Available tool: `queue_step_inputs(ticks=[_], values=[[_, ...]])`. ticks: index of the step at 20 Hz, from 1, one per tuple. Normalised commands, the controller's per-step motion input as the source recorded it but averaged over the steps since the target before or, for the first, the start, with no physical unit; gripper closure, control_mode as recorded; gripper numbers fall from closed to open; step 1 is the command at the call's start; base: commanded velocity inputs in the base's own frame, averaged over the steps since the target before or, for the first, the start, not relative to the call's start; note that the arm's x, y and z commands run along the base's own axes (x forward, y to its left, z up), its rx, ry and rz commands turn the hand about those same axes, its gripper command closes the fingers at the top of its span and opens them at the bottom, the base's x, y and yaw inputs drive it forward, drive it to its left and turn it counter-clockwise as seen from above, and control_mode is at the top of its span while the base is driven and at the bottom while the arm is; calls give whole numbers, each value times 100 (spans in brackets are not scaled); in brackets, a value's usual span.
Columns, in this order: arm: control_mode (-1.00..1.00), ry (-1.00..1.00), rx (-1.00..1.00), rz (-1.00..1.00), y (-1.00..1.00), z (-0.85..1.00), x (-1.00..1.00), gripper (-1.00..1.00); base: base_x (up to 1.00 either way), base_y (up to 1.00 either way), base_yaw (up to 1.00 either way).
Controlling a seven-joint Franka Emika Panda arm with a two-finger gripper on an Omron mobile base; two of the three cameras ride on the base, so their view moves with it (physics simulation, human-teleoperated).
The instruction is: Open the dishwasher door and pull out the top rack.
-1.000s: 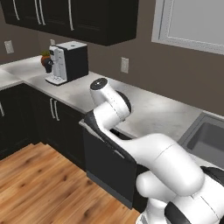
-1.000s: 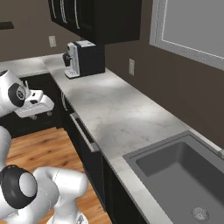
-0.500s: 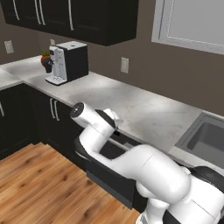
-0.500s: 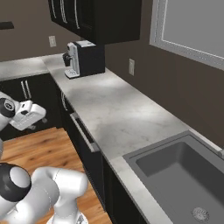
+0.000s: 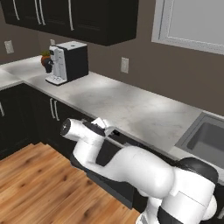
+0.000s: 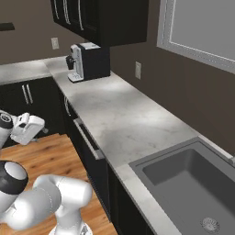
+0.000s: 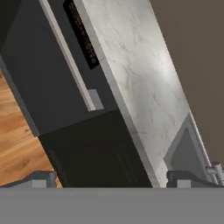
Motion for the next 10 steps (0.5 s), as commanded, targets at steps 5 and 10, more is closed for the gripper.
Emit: queue_step_inputs(ticks=[5, 10], values=[[-100, 0, -10, 0, 0, -23, 28, -100, 0, 0, 0], [-100, 0, -8, 0, 0, -25, 34, -100, 0, 0, 0]])
